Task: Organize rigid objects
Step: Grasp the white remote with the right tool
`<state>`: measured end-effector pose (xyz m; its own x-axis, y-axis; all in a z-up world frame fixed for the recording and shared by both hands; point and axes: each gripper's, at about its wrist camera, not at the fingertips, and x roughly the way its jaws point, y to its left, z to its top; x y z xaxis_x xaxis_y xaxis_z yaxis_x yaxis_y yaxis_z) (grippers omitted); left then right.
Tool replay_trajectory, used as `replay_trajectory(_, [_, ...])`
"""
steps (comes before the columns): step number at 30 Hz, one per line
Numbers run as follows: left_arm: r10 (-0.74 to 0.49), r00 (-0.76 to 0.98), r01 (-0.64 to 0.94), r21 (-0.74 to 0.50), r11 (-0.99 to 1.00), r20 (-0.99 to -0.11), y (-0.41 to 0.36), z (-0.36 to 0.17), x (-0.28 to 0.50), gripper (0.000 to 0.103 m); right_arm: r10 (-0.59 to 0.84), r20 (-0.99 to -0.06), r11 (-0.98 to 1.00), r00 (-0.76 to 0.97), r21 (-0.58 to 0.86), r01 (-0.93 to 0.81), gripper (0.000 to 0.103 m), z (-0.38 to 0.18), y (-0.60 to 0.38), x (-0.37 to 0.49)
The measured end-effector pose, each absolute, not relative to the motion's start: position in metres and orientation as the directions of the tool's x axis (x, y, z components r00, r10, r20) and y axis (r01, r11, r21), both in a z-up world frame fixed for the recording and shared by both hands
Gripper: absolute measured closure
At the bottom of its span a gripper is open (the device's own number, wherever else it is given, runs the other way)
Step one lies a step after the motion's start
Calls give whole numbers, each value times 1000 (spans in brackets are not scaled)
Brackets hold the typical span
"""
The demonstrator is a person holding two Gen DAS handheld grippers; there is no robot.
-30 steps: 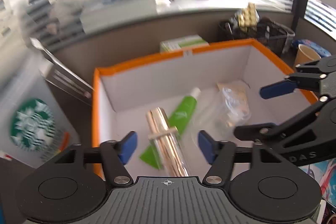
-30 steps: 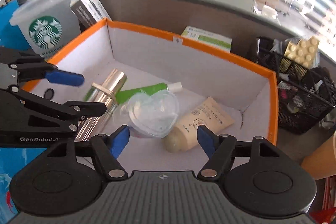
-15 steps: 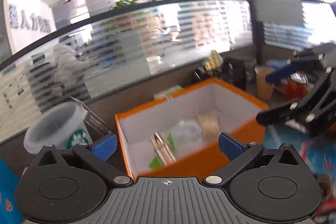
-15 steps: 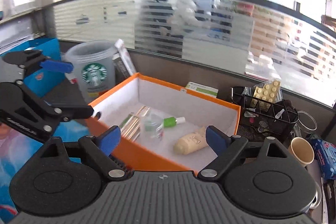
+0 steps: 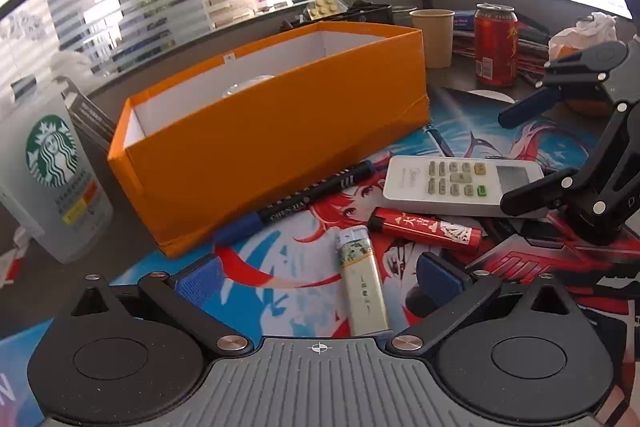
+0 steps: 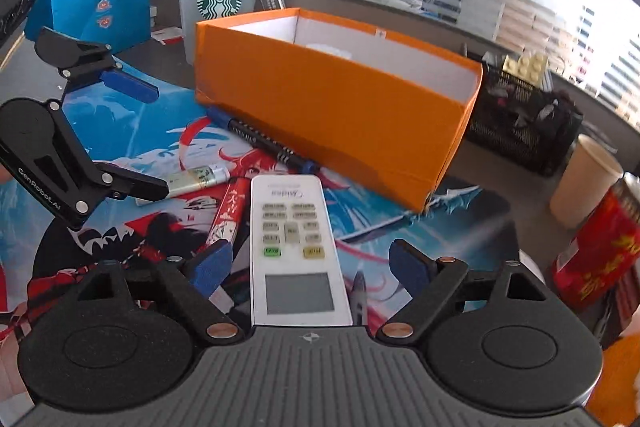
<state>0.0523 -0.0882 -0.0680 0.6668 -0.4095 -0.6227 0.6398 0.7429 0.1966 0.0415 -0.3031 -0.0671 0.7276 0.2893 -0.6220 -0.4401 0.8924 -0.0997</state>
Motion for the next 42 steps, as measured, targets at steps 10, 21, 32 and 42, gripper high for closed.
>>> replay_trajectory(10, [-418, 645, 642, 157, 751, -640, -88, -75, 64, 0, 327, -657, 867, 679, -77, -492, 40, -82, -298, 41])
replay_trajectory(21, [-425, 630, 660, 159, 734, -650, -97, -76, 56, 0, 353, -683, 883, 640, 17, -469, 51, -85, -301, 62])
replay_trajectory(32, [-653, 482, 869, 227, 439, -584, -154, -65, -46, 0, 375, -717, 883, 587, 84, -462, 52, -79, -305, 82])
replay_trajectory(42, [-669, 391, 910, 153, 386, -633, -195, -88, -59, 0, 348, -717, 881, 604, 29, -472, 52, -74, -312, 74])
